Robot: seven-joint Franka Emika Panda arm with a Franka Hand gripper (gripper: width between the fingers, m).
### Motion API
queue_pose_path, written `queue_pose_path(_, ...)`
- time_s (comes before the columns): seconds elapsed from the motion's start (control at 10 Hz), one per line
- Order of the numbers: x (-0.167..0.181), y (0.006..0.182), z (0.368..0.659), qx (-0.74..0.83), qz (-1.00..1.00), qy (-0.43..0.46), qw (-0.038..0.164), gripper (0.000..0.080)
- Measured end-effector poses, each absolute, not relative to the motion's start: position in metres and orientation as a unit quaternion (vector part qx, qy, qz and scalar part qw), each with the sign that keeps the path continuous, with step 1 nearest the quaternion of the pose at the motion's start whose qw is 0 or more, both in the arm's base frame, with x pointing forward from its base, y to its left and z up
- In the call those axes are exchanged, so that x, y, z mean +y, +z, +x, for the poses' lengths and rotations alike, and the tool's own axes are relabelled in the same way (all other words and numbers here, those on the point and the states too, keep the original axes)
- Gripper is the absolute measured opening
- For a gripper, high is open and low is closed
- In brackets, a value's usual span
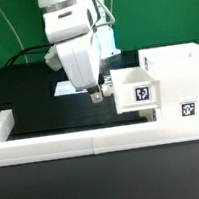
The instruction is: Assemble drawer
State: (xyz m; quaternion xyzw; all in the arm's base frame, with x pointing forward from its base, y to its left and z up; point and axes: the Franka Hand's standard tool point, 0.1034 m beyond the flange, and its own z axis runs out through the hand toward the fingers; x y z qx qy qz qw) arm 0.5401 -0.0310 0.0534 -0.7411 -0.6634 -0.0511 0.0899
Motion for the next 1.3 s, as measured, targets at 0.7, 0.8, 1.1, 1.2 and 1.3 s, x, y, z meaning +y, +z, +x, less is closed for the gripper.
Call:
queue_pose_path(0.7, -0.002, 0.044, 0.539, -0.692, -0.714, -0.049, 0.095, 0.0649)
queue_pose_path(0.8, 0.003, 0.043, 0.538, -0.688, -0.718, -0.048, 0.097, 0.0649)
queue_pose_path(1.1, 0.019, 0.042, 0.539, -0.675, -0.73, -0.047, 0.1, 0.0649)
queue_pose_path(1.2, 0.021, 0.043, 0.54, -0.672, -0.733, -0.047, 0.1, 0.0649)
queue_pose_path(1.3, 0.021, 0.043, 0.54, -0.67, -0.734, -0.046, 0.101, 0.0649)
